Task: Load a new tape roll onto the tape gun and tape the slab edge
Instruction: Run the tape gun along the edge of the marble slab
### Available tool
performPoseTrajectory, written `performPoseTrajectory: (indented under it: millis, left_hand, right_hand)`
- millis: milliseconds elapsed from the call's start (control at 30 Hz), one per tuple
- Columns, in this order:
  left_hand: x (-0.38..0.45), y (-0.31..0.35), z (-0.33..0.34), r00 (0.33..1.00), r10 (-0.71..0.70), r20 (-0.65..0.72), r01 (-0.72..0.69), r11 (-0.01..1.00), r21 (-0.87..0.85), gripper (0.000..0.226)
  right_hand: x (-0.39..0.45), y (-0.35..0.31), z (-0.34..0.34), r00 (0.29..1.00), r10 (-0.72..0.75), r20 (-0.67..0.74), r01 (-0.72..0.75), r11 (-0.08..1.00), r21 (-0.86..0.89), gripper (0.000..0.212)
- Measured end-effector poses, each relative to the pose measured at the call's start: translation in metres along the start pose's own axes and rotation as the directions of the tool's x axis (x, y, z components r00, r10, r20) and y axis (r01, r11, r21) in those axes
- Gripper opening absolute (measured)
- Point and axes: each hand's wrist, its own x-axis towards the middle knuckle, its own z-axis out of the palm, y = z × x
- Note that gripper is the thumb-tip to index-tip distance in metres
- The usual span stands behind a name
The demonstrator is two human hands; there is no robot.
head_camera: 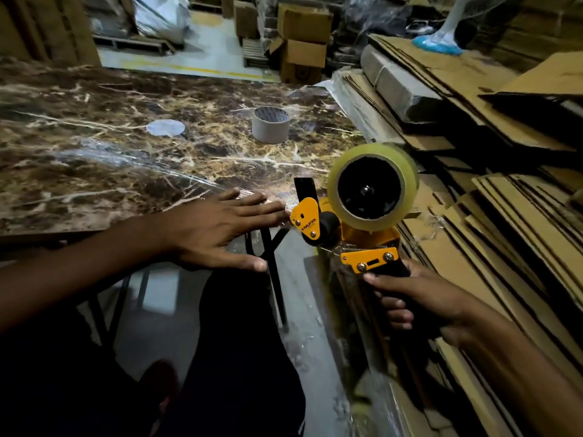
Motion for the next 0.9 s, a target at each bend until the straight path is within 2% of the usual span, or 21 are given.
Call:
performPoseTrajectory:
  millis: [133, 267, 633, 900]
  left_hand:
    - [0.006, 0.008, 0.002, 1.000, 0.004, 0.003, -0.004, 0.999, 0.042, 0.098]
    - [0.008, 0.010, 0.004, 1.000, 0.019, -0.019, -0.018, 0.998, 0.064, 0.097]
    - [0.009, 0.009, 0.006, 1.000, 0.003, -0.005, -0.002, 0.994, 0.106, 0.104]
    - [0.009, 0.010, 0.005, 1.000, -0.005, -0.002, 0.005, 0.995, 0.096, 0.106]
  right_hand:
    - [-0.012, 0.015, -0.007, 0.999, 0.034, -0.023, -0.032, 0.998, 0.063, 0.027]
    - [-0.022, 0.030, -0.002, 0.996, 0.059, -0.073, -0.049, 0.990, 0.130, 0.033]
    - [-0.032, 0.032, 0.027, 0.995, 0.007, -0.098, 0.009, 0.985, 0.170, 0.033]
    - [-0.033, 0.039, 0.055, 0.978, 0.046, -0.203, 0.006, 0.968, 0.249, 0.027]
